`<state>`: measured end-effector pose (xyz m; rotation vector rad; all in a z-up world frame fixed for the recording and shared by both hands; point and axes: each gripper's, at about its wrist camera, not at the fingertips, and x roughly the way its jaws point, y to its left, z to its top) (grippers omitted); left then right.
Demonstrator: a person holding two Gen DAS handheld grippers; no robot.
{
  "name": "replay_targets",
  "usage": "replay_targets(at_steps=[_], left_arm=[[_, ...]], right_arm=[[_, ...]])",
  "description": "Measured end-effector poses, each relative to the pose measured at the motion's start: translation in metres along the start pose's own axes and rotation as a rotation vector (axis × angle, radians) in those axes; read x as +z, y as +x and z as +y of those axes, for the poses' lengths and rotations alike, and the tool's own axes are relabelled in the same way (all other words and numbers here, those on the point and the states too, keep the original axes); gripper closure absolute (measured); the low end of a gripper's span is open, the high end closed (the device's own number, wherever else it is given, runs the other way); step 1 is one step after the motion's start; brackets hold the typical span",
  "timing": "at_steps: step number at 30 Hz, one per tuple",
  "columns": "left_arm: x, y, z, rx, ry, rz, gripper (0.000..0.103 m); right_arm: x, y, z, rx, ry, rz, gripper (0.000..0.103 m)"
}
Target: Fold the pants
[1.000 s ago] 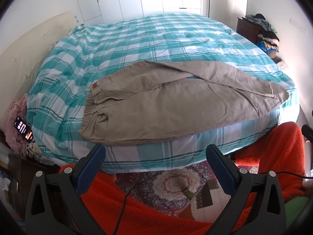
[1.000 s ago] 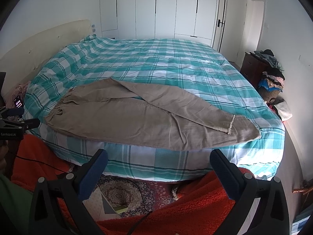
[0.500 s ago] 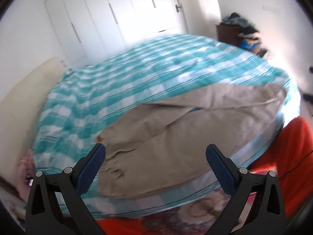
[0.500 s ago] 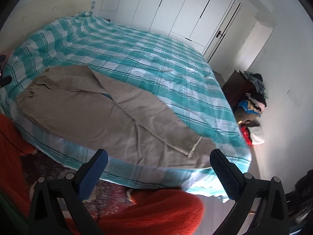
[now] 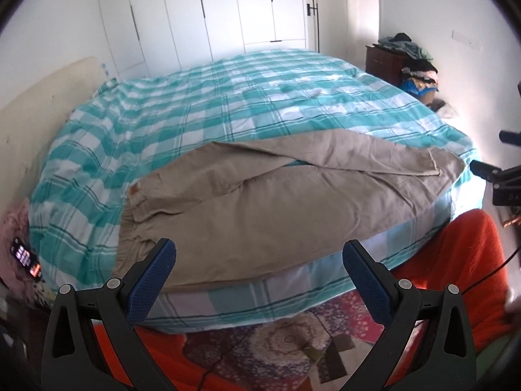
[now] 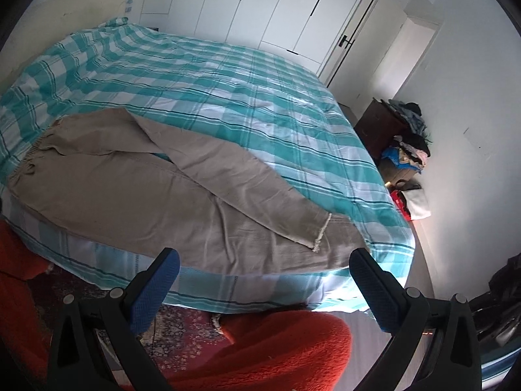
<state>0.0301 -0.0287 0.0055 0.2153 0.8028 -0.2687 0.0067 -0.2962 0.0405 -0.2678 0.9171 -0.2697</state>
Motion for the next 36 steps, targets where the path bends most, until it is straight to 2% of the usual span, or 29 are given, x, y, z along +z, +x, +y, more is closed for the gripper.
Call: replay_targets(at_steps=[5, 9, 14, 20, 23, 27, 29, 36], left_arm=[[-0.005, 0.0, -0.007, 0.013, 0.044, 0.0, 0.001], [-0.007, -0.001, -0.012, -0.024, 0.039, 0.007, 0.001], [-0.006, 0.0, -0.01, -0.031, 0.032, 0.002, 0.001], [-0.009, 0.005, 0.004, -0.049, -0.047, 0.04, 0.001], [-0.01, 0.003, 0.008, -0.044, -0.06, 0.033, 0.001], [-0.011, 0.004, 0.013, -0.093, -0.103, 0.047, 0.001], [-0.011, 0.007, 0.015, -0.112, -0.118, 0.063, 0.001], [-0.01, 0.009, 0.006, -0.104, -0.089, 0.068, 0.001]], right_arm=[[-0.003, 0.002, -0.002, -0.009, 0.028, 0.01, 0.0], [-0.006, 0.0, -0.003, -0.007, 0.031, 0.007, 0.0], [-0.01, -0.013, -0.001, 0.131, 0.087, -0.059, 0.0], [-0.021, -0.022, 0.019, 0.373, 0.142, -0.087, 0.0], [-0.025, -0.015, 0.027, 0.404, 0.125, -0.055, 0.0], [-0.029, -0.01, 0.028, 0.447, 0.148, -0.037, 0.0], [-0.03, -0.011, 0.029, 0.457, 0.164, -0.045, 0.0], [-0.03, -0.017, 0.036, 0.488, 0.134, -0.08, 0.0]])
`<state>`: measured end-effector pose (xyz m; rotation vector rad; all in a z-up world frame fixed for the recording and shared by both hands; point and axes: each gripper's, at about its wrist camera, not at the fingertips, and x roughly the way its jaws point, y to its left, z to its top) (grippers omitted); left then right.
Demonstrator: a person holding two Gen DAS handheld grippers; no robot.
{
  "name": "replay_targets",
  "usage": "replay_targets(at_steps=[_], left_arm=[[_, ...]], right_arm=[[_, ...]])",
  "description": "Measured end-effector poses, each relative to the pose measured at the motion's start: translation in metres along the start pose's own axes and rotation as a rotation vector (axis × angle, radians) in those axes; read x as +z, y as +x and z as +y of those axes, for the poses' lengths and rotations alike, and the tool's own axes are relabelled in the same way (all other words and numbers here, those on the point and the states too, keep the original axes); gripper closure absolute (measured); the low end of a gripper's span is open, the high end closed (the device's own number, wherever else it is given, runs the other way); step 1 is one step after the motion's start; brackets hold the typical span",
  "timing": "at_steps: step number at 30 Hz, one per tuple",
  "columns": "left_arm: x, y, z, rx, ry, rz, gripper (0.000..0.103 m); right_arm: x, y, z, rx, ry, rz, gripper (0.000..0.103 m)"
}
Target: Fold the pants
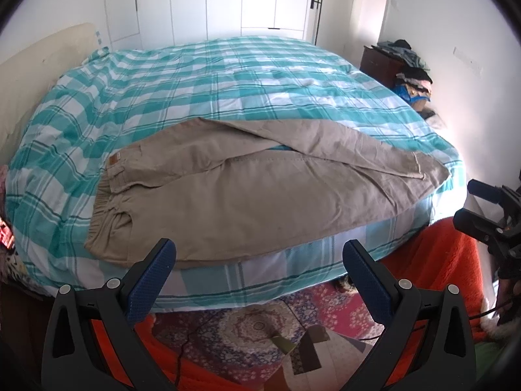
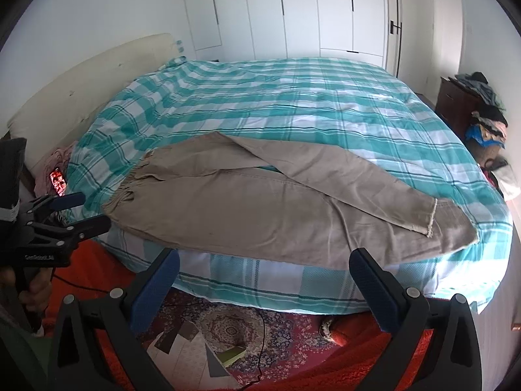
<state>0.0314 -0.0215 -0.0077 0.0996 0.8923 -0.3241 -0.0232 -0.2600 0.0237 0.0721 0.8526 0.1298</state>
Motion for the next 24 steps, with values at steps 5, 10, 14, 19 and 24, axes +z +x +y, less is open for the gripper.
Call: replay_targets(at_steps=[5, 10, 14, 19, 24], left_arm=[[-0.001, 0.002, 0.0, 0.017, 0.006, 0.01, 0.001], [0.0, 0.004, 0.005, 0.024, -0.008, 0.013, 0.001], [0.001, 0.007, 0.007, 0.013, -0.043, 0.032, 0.001], [0.001, 0.006, 0.008, 0.058, -0.042, 0.046, 0.001], [0.002, 0.019, 0.019, 0.111, -0.04, 0.102, 0.001]], right_arm=[[0.002, -0.002, -0.013, -0.017, -0.02, -0.024, 0.001], [0.011, 0.009, -0.081, -0.156, -0.131, -0.05, 0.001], [0.02, 0.076, -0.165, -0.2, -0.227, 0.133, 0.022], [0.018, 0.175, -0.224, -0.161, -0.344, 0.391, 0.048], [0.013, 0.226, -0.25, -0.196, -0.388, 0.492, 0.093]])
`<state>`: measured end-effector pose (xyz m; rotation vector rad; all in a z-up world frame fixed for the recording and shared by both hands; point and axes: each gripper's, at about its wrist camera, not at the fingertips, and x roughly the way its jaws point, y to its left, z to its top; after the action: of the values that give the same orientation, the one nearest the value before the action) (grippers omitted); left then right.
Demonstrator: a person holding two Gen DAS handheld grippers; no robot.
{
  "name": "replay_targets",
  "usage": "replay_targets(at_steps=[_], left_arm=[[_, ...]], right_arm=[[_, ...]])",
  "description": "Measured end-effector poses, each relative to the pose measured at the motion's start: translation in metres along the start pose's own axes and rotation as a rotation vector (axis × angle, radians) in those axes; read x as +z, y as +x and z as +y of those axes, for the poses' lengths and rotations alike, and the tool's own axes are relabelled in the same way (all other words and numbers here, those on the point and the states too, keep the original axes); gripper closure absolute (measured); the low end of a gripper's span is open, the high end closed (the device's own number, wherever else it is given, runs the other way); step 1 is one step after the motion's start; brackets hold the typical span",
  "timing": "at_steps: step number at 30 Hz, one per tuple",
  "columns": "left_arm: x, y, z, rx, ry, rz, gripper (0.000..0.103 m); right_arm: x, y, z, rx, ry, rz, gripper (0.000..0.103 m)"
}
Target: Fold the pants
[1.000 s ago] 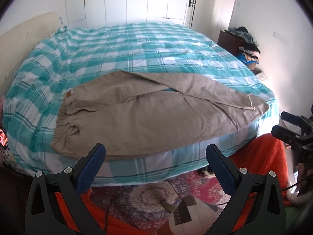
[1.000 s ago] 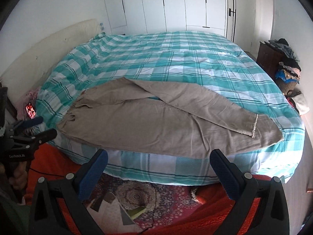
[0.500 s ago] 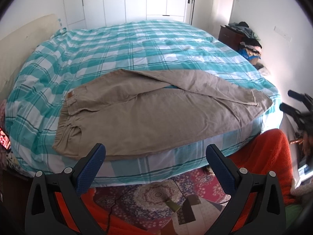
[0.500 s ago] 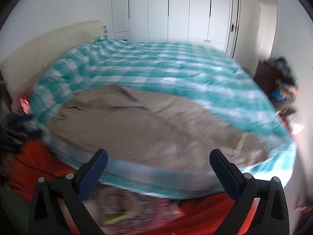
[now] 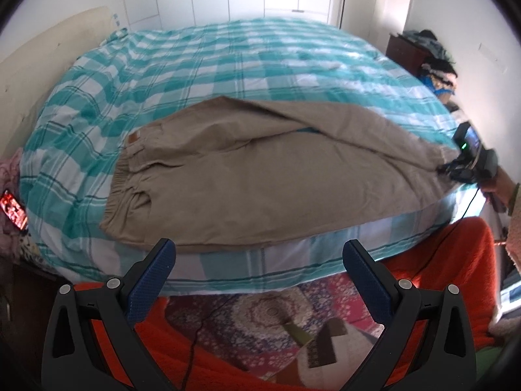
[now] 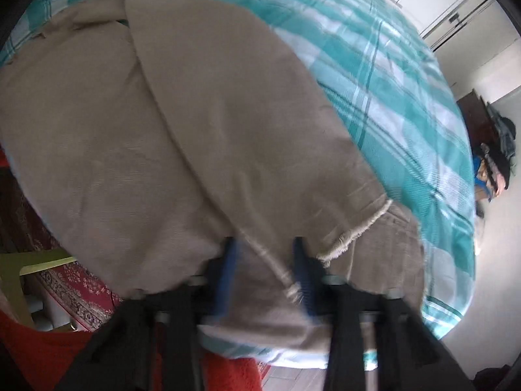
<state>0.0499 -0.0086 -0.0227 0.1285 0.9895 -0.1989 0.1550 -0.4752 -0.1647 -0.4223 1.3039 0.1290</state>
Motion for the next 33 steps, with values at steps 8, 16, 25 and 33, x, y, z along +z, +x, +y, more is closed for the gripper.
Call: replay_targets(at_steps=[8, 16, 25, 33], left_arm=[[0.068, 0.039, 0.042, -0.088, -0.045, 0.007, 0.001], [0.169, 0.174, 0.056, -0.322, -0.255, 0.067, 0.001], [0.21, 0.28, 0.071, -0.323, -0.482, 0.173, 0.003], [0.203, 0.298, 0.067, -0.301, -0.522, 0.188, 0.098]], right_arm=[[-0.006, -0.13, -0.012, -0.085, 0.199, -0.381, 0.1], [-0.036, -0.227, 0.025, -0.129, 0.321, -0.624, 0.1], [-0.059, -0.277, 0.035, -0.14, 0.423, -0.711, 0.1], [-0.083, -0.302, 0.046, -0.174, 0.369, -0.709, 0.1]])
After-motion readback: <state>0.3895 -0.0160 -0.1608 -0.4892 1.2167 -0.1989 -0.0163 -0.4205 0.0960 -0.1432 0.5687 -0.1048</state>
